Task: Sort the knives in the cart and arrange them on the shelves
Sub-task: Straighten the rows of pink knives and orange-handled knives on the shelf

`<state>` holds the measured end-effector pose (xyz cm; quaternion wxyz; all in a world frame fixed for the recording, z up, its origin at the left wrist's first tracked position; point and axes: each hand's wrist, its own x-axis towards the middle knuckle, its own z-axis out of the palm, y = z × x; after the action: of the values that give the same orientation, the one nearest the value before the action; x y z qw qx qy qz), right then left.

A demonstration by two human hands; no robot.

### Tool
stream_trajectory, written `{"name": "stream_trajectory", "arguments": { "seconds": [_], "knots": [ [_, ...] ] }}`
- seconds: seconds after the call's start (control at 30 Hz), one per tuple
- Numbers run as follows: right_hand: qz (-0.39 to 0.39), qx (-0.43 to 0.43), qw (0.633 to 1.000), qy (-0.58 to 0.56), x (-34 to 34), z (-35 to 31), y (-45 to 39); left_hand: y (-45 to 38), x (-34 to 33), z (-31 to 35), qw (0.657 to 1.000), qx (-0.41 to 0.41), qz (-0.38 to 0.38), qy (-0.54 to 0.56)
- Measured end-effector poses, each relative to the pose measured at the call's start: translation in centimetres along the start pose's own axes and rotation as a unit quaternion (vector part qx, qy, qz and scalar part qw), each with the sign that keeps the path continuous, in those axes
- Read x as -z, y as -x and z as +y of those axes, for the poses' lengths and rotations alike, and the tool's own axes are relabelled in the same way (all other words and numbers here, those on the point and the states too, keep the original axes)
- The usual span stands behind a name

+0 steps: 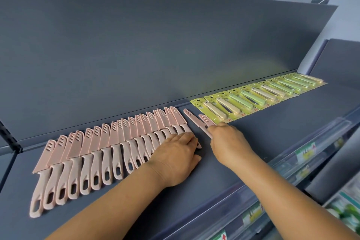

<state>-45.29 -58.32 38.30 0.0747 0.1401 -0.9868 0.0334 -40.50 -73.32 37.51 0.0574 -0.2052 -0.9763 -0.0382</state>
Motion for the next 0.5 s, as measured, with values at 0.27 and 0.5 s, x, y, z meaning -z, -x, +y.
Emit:
{"name": "stream_trajectory", "arguments": {
  "seconds": [0.27,0.5],
  "knots": [
    [-0.01,-0.089,0.942,-0.323,0.6,-1.3,-2.4,0.0,-0.1,0.0,1.0,0.009,-0.003,-0.006],
    [-0.016,-0.145,0.876,-0.46,0.1,-1.9,-3.7,-0.1,-0.2,-0.1,1.0,0.016,-0.011,-0.014]
  ]
}}
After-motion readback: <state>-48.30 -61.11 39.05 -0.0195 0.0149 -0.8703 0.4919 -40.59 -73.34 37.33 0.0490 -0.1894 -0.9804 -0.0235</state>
